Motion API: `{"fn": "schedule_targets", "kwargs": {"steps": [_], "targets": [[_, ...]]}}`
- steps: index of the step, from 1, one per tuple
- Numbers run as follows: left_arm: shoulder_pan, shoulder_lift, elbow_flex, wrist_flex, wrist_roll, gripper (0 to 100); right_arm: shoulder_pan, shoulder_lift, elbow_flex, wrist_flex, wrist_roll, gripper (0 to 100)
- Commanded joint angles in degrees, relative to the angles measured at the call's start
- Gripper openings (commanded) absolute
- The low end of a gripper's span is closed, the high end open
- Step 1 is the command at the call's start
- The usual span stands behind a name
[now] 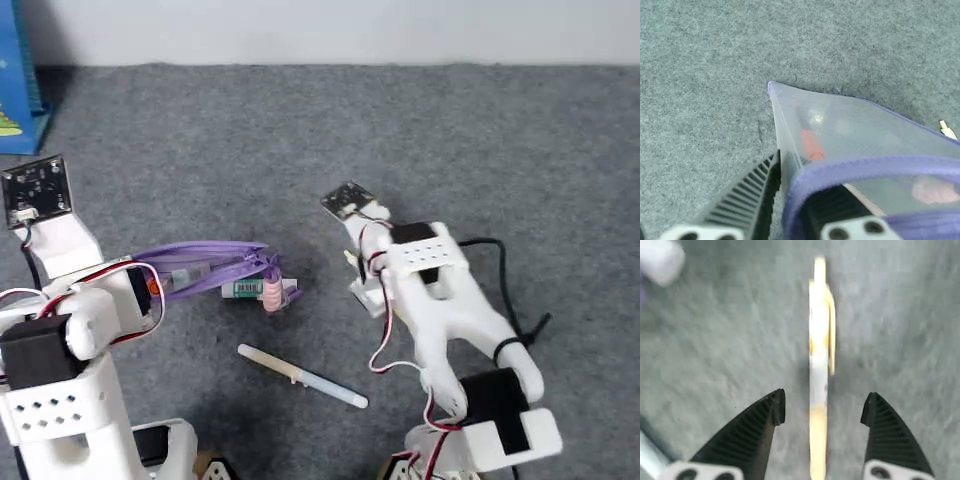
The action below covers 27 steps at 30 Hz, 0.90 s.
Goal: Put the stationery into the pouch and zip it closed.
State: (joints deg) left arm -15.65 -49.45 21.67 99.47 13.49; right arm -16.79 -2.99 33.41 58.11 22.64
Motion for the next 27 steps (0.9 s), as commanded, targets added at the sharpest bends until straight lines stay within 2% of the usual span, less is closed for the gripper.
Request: {"fn": "schedule_targets", "kwargs": {"steps": [1,6,10,15,18,27], "targets": [[-0.18,-0.44,-0.57,0.18,0.18,1,-3.03,-1.98,-2.73,-4.44,-2.11,25.3],[-0.26,-0.44,-0.57,0.26,0.18,1,-3.65,4.97,-3.43,-10.24,-2.11,25.3],[-0.26,-0.44,-0.57,0.26,0.09,1,-2.15,11.65,-7.91,-9.98,-2.11,24.9],[-0.26,-0.44,-0.57,0.35,0.09,1,-2.07,15.6,-12.31,-5.76,-2.02,8.8],[-0.26,-0.44,-0.57,0.35,0.09,1,-2.07,14.81,-13.19,-4.88,-2.02,0.3],[0.0,-0.44,-0.57,0.44,0.35,1,-1.8,0.13,-12.92,10.59,-2.37,0.8]]}}
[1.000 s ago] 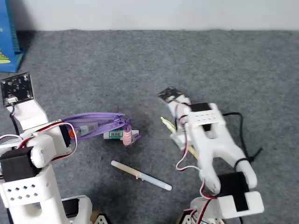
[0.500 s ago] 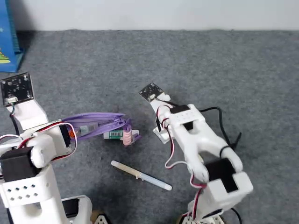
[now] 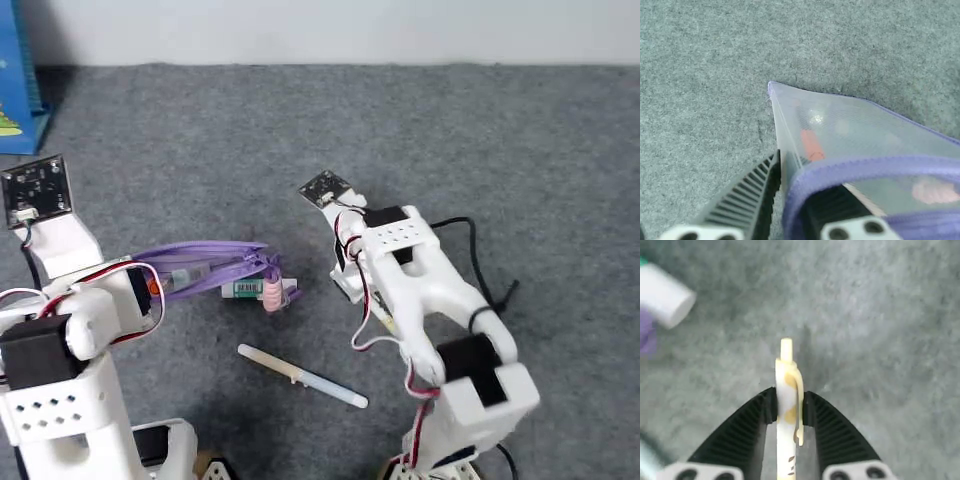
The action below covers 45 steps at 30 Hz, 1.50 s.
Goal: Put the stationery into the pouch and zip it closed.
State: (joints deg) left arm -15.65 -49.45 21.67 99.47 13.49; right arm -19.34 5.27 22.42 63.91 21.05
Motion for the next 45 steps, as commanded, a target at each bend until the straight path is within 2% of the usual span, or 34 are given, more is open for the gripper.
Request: {"fn": "schedule_targets", "kwargs": {"steps": [1,8,14,18,22,27,34,41,45], "targets": [[0.0,-0.44,-0.57,0.44,0.44,1,0.75,-10.51,-1.93,6.81,-0.79,0.8],[0.0,-0.44,-0.57,0.53,0.53,1,0.48,-27.3,-1.93,18.59,-0.79,0.8],[0.0,-0.44,-0.57,0.53,0.62,1,-0.04,-41.45,-1.93,24.66,-0.88,0.8],[0.0,-0.44,-0.57,0.53,0.62,1,-3.74,-50.24,-2.2,25.63,-7.56,0.8],[0.0,-0.44,-0.57,0.53,0.62,1,-11.74,-58.07,-2.37,24.75,-12.04,0.8],[0.0,-0.44,-0.57,0.53,0.62,1,-19.21,-64.31,-2.29,17.36,-18.55,0.8],[0.0,-0.44,-0.57,0.53,0.62,1,-22.81,-66.42,-2.02,4.35,-28.31,0.8],[0.0,-0.44,-0.57,0.53,0.62,1,-28.44,-66.15,-1.93,-9.36,-32.79,0.8],[0.0,-0.44,-0.57,0.53,0.62,1,-30.02,-65.89,0.18,-21.32,-33.93,0.8]]}}
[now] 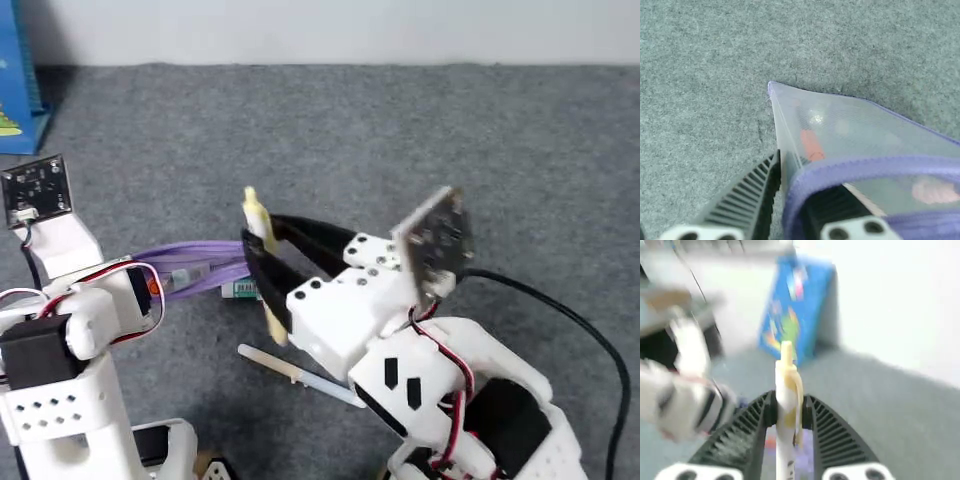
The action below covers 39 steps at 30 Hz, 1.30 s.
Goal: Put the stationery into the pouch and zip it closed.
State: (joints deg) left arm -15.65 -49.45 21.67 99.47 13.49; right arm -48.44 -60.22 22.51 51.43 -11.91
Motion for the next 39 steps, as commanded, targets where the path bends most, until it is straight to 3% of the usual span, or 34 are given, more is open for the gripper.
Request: {"fn": "schedule_targets", "kwargs": {"steps": [1,7,14,21,25,32,39], "targets": [[0.0,-0.44,-0.57,0.53,0.62,1,-1.01,-0.4,1.32,-12.7,-0.88,0.8],[0.0,-0.44,-0.57,0.53,0.62,1,-0.92,-0.4,13.27,-34.95,-0.26,0.8],[0.0,-0.44,-0.48,0.53,0.62,1,-0.84,-0.22,28.31,-56.4,9.05,0.8],[0.09,-0.35,-0.48,0.53,0.62,1,-0.92,1.89,39.12,-65.89,17.58,0.8],[0.09,-0.26,-0.48,0.53,0.62,1,-1.36,0.92,41.41,-64.04,18.55,2.3],[0.0,-0.26,-0.48,0.53,0.62,1,-3.38,-9.01,40.79,-46.81,21.63,22.5],[0.0,-0.35,-0.57,0.53,0.62,1,-4.0,-19.82,37.98,-27.47,21.45,23.1]]}}
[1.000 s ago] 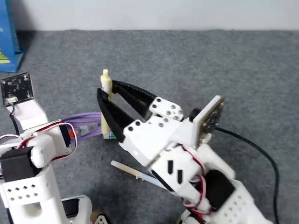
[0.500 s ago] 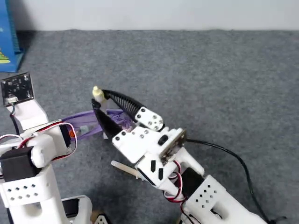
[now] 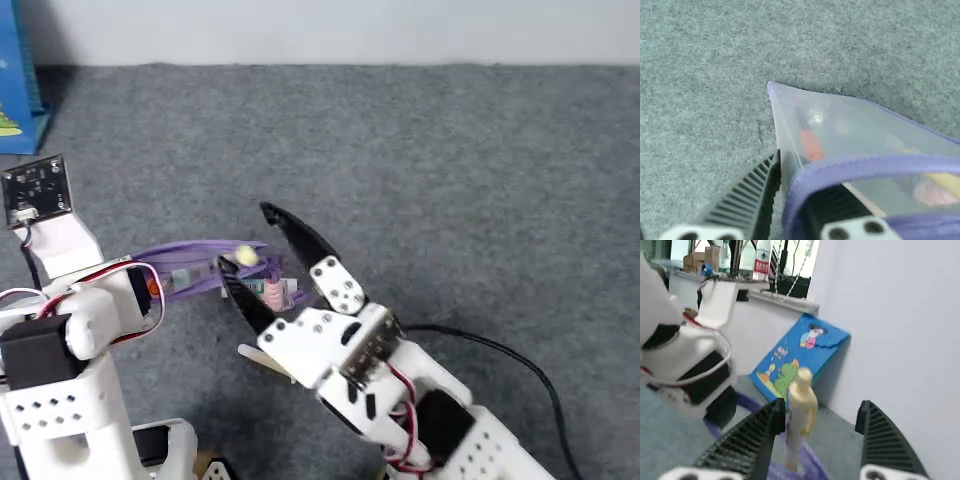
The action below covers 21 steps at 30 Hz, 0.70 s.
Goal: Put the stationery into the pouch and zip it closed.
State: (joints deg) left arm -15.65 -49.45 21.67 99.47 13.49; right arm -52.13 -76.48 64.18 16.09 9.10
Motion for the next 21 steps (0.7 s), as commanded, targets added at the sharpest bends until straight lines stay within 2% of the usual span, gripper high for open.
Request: {"fn": "schedule_targets", "kwargs": {"steps": [1,5,8,18,21], "targets": [[0.0,-0.35,-0.57,0.53,0.62,1,-0.22,-4.18,-4.22,10.86,0.35,23.1],[0.0,-0.35,-0.66,0.44,0.62,1,-0.22,-4.79,-7.47,20.53,-3.34,23.1],[0.0,-0.35,-0.66,0.44,0.62,1,-0.22,-4.09,-9.23,23.34,-5.19,23.0],[0.0,-0.44,-0.57,0.7,2.02,1,-0.22,16.4,-17.85,10.95,-5.8,22.9],[0.0,-0.44,-0.57,0.97,2.02,1,-0.22,25.01,-24.62,10.33,-9.49,22.9]]}}
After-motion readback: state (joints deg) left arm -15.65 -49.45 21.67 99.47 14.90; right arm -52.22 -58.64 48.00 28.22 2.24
